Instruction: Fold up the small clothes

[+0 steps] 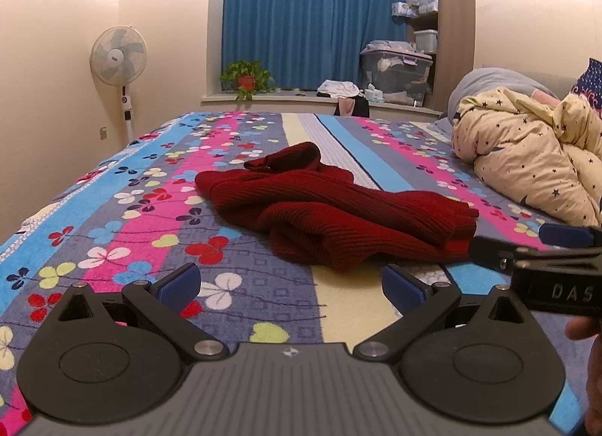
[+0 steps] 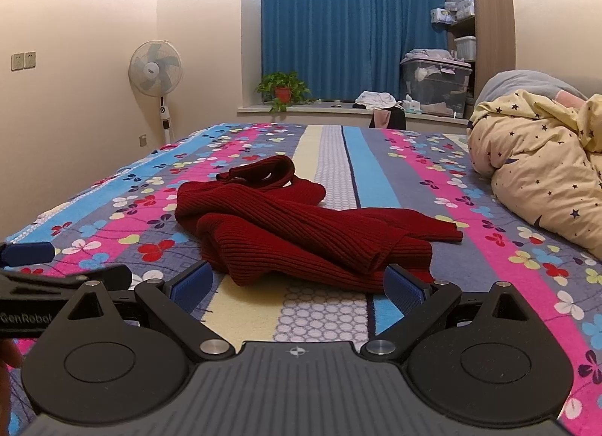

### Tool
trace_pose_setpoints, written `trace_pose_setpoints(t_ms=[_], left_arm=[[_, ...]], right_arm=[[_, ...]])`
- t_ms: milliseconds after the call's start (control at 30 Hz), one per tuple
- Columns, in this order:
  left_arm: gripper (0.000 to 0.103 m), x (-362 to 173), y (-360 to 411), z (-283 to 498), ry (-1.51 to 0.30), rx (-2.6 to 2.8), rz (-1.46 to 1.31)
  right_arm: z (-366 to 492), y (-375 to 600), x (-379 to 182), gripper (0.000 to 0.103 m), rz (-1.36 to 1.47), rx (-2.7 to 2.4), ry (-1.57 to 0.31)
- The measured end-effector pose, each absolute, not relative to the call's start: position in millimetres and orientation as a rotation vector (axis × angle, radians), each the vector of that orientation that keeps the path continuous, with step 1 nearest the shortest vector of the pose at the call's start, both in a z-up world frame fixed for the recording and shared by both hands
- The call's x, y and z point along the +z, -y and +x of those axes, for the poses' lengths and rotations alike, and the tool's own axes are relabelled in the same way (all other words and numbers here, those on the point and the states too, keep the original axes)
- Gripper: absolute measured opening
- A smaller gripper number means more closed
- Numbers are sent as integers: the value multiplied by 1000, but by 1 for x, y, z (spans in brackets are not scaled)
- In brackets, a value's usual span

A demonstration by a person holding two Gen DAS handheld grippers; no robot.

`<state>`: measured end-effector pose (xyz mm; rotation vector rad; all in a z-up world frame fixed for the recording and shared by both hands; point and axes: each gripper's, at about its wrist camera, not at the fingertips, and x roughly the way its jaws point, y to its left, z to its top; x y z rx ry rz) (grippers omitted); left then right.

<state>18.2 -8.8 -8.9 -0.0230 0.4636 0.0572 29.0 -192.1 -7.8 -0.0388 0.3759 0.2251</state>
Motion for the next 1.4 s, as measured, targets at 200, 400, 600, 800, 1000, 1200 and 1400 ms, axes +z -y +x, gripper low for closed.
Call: trace_pose_setpoints(t_ms=[200, 400, 600, 800, 1000, 1200, 1400], left_arm=[[103, -8, 9, 19, -463, 58, -23], [102, -9, 7, 20, -473, 62, -27], [103, -14, 7, 21, -478, 59, -12], [71, -24, 10, 22, -481, 38, 44], [34, -33, 8, 42, -578, -34, 28], [34, -13, 31, 102, -561, -130, -38], [72, -17, 54, 206, -697, -82, -295]], right_arm=[[30, 193, -7, 97, -24, 233, -388], [33, 192, -8, 97, -27, 238, -399], [37, 193, -8, 90, -20, 223, -414], [45, 209, -3, 44, 43, 185, -432], [57, 234, 4, 40, 125, 115, -447], [73, 255, 5, 40, 203, 58, -487], [87, 273, 0, 40, 287, 4, -525]])
